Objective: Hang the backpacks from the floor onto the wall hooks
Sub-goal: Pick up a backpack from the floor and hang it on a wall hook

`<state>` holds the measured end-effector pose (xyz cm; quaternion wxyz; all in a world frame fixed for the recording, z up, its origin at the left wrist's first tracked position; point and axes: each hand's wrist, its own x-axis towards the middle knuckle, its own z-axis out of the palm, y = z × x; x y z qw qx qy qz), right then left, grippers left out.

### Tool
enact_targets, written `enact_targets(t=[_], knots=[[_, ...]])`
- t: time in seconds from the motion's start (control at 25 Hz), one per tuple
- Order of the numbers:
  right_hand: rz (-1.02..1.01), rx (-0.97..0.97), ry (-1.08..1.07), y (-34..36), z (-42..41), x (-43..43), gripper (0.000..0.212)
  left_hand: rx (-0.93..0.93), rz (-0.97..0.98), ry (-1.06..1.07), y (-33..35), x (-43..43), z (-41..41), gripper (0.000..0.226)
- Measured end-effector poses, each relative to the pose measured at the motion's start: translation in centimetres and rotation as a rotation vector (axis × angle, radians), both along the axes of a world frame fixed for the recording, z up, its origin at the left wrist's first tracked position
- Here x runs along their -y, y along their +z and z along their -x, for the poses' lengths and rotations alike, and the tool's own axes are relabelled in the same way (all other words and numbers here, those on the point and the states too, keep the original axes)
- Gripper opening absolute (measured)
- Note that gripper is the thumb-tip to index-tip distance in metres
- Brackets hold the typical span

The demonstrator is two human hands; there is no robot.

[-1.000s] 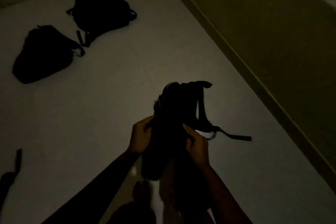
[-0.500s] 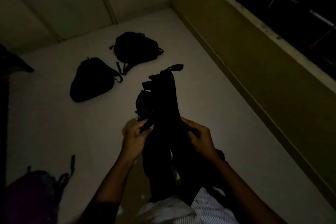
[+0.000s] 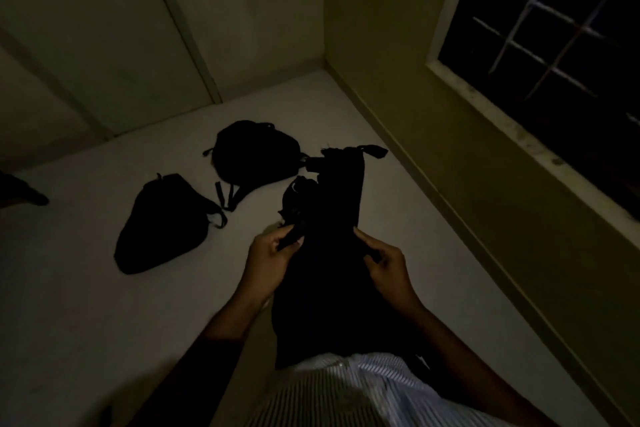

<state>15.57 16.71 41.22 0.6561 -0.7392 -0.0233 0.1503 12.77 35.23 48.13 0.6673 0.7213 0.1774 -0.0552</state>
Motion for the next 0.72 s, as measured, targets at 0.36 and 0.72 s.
enact_targets(t=[0.36, 0.72], knots=[[0.186, 0.032, -0.087, -0.3, -27.5, -1.1, 0.048, 0.023, -0.024, -0.138, -0.7, -2.5, -29.0, 0.034], [0.381, -0.074, -0.338, 1.5, -43.9, -1.9, 0.039, -0.107, 0.019, -0.41, -1.3, -5.8, -52.1, 0.034]])
